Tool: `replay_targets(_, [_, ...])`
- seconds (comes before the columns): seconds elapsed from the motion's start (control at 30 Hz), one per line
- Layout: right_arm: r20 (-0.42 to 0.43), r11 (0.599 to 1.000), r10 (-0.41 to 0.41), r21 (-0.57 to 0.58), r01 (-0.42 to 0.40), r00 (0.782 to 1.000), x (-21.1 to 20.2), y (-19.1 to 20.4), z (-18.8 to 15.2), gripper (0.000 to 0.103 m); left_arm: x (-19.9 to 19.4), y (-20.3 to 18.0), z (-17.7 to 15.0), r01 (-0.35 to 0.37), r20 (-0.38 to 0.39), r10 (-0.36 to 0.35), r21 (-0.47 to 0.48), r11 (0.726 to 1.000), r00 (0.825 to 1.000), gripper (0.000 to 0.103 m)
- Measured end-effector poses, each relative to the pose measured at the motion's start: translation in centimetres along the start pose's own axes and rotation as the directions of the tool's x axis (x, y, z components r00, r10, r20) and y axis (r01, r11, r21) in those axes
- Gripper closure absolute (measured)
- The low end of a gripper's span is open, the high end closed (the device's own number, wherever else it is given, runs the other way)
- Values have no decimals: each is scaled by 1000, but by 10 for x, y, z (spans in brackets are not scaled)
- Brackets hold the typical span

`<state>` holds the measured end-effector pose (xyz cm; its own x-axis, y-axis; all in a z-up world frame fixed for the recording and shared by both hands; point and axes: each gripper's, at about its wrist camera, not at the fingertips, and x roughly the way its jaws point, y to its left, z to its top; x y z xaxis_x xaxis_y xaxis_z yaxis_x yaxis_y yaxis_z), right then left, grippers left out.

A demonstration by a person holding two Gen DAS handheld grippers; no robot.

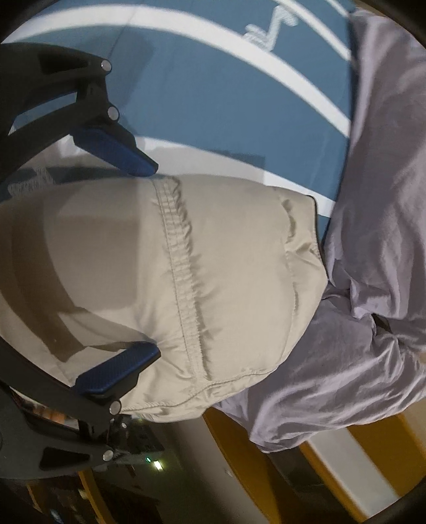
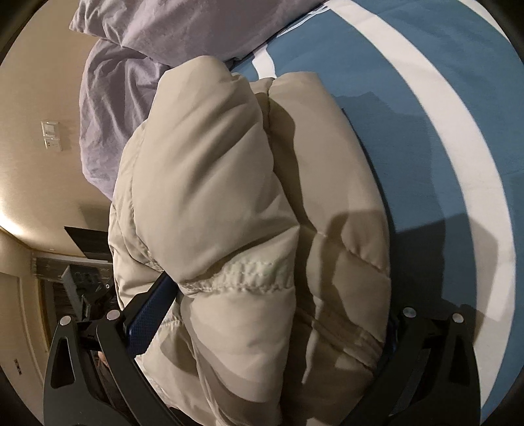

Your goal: Fold large clothes

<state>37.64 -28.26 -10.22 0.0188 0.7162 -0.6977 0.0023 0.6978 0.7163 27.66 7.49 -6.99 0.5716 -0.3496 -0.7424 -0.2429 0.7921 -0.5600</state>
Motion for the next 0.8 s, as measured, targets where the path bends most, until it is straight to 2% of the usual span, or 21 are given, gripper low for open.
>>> replay_targets(0.2, [15,1000,28,4,-28,1000,2,-2,-2,1,4,7,4,50,-8,-51,-62,997,999,2])
replay_targets(0.27, [30,999,46,3,-46,998,1,-2,-4,2,3,8,6,66,-4,-66,-74,995,998,8])
replay_targets(0.37, [44,997,71,-2,-71,997,0,-4,-7,10,-4,8,8,86,10,-86,-72,994,996,22])
replay_targets(0.47, [52,996,94,-10,-94,994,2,1,-5,21,-11,10,14,102,21,-101,-74,992,995,30])
replay_targets(0.6, [54,993,115,-35,-114,992,8,15,0,33,-18,11,26,88,40,-86,-67,994,996,33])
replay_targets(0.8, [43,988,145,-68,-142,989,25,43,13,39,-35,21,53,57,87,-51,-62,996,995,35])
